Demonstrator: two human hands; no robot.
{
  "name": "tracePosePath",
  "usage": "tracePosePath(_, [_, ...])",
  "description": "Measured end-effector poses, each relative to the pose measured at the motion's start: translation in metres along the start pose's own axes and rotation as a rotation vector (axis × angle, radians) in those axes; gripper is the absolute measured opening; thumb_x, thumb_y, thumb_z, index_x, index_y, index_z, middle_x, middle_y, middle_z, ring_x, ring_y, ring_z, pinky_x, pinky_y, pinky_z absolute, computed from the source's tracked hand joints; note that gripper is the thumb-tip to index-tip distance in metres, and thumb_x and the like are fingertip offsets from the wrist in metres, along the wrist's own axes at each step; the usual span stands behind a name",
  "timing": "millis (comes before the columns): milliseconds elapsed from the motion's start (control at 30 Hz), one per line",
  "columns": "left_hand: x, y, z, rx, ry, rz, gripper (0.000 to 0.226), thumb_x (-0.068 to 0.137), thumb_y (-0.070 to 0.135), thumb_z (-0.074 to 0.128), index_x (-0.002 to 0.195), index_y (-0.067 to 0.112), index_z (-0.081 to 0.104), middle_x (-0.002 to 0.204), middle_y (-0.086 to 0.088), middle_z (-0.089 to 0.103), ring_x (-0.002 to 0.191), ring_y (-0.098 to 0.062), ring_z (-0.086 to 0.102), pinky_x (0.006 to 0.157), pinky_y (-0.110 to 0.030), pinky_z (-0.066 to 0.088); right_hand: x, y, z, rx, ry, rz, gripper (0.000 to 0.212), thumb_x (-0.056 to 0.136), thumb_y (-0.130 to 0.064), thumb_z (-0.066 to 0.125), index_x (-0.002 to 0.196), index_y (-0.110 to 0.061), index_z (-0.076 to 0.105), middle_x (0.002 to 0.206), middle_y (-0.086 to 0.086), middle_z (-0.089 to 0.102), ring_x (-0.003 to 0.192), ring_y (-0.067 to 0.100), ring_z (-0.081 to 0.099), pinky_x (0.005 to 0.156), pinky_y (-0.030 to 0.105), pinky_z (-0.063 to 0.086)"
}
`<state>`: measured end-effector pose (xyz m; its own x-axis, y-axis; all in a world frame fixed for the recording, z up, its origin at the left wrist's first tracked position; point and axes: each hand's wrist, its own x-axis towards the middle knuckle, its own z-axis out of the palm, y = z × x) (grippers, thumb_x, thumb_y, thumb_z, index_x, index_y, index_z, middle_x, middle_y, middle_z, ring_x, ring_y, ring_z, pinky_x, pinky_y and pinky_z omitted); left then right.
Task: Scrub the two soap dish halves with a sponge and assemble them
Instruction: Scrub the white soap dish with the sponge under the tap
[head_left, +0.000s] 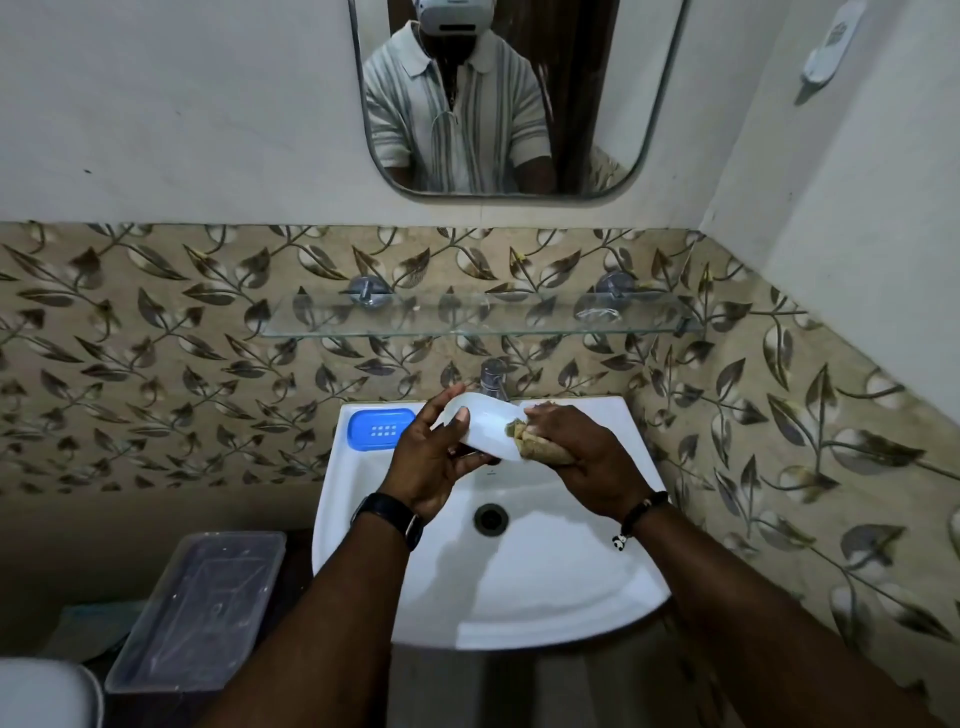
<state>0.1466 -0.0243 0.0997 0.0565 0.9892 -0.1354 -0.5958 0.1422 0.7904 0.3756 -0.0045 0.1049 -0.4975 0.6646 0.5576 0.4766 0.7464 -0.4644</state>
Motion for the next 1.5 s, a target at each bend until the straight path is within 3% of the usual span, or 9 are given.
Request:
tracePosePath(233, [-0.001,-0.012,-0.003,0.113,-0.161,-0.015,0.062,0.082,-0.002,0.075,0.136,0.023,0.055,0.138,-0.013,0.057,0.118,-0.037,0.063,0.089,-0.055,0.056,0.020,-0.016,0.007,-0.191,0.059,0.089,0.025,0.079,-0.017,0.062,0.098,-0.007,0.075,0.101,0.011,0.071,0.098,0.034,0.065,0.082,0.038,0.055])
tracePosePath(433, [-0.003,-0.023,0.005,0.350,-0.192,0.113,0.064,0.077,0.005,0.082,0.132,0.028,0.057,0.130,-0.007,0.064,0.112,-0.026,0.066,0.082,-0.047,0.059,0.029,-0.042,0.038,-0.431,0.131,0.385,0.025,0.061,-0.030,0.064,0.086,-0.027,0.070,0.090,-0.009,0.063,0.100,0.020,0.050,0.078,0.033,0.031])
tracePosePath(533, [-0.003,-0.023,0.001,0.381,-0.181,0.134,0.066,0.076,0.014,0.085,0.134,0.029,0.056,0.131,-0.001,0.064,0.115,-0.023,0.065,0.084,-0.048,0.059,0.036,-0.051,0.041,-0.110,0.153,0.654,0.031,0.063,-0.024,0.076,0.091,-0.028,0.064,0.086,-0.008,0.070,0.088,0.018,0.061,0.075,0.033,0.048])
tracePosePath(667, [-0.003,-0.021,-0.014,0.309,-0.142,0.143,0.067,0.077,0.010,0.084,0.135,0.025,0.055,0.131,-0.009,0.062,0.115,-0.032,0.064,0.085,-0.051,0.058,0.036,-0.047,0.026,0.207,-0.164,0.353,0.020,0.079,-0.021,0.072,0.099,-0.018,0.075,0.099,-0.002,0.072,0.095,0.015,0.063,0.084,0.030,0.050])
tracePosePath(767, [-0.003,-0.024,-0.014,0.281,-0.134,0.156,0.068,0.074,0.016,0.087,0.133,0.024,0.055,0.133,-0.010,0.061,0.113,-0.035,0.065,0.084,-0.051,0.058,0.046,-0.036,0.007,0.022,-0.380,0.232,0.022,0.085,-0.034,0.061,0.096,-0.021,0.075,0.090,-0.008,0.068,0.089,0.014,0.054,0.082,0.035,0.046])
tracePosePath(933, [-0.002,-0.022,-0.008,0.207,-0.070,0.196,0.071,0.071,0.016,0.089,0.133,0.024,0.055,0.135,-0.008,0.060,0.114,-0.035,0.066,0.085,-0.048,0.058,0.046,-0.030,0.006,-0.471,-0.163,-0.057,0.014,0.087,-0.022,0.055,0.080,-0.017,0.066,0.080,-0.001,0.060,0.087,0.024,0.053,0.075,0.040,0.041])
tracePosePath(1233, [-0.002,-0.021,-0.024,0.215,-0.016,0.208,0.063,0.079,0.010,0.082,0.134,0.022,0.055,0.138,-0.006,0.059,0.117,-0.031,0.065,0.084,-0.045,0.059,0.034,-0.014,0.004,0.000,0.518,0.433,0.020,0.080,-0.018,0.037,0.074,-0.015,0.056,0.071,0.001,0.060,0.070,0.025,0.055,0.061,0.046,0.050])
tracePosePath(1400, [-0.002,-0.015,-0.025,0.272,-0.055,0.216,0.067,0.076,0.019,0.087,0.135,0.027,0.056,0.136,-0.004,0.060,0.115,-0.026,0.066,0.086,-0.046,0.059,0.021,-0.007,0.004,0.332,0.300,0.833,0.018,0.084,-0.045,0.052,0.094,-0.033,0.061,0.067,0.004,0.068,0.055,0.036,0.066,0.042,0.044,0.054])
tracePosePath(1500, [0.000,-0.014,-0.021,0.307,-0.038,0.226,0.072,0.072,0.024,0.090,0.135,0.030,0.057,0.137,-0.005,0.058,0.113,-0.026,0.066,0.087,-0.046,0.059,0.013,-0.014,0.014,0.454,0.152,0.786,0.041,0.079,-0.057,0.069,0.117,-0.044,0.063,0.067,-0.012,0.070,0.050,0.012,0.062,0.046,0.027,0.049])
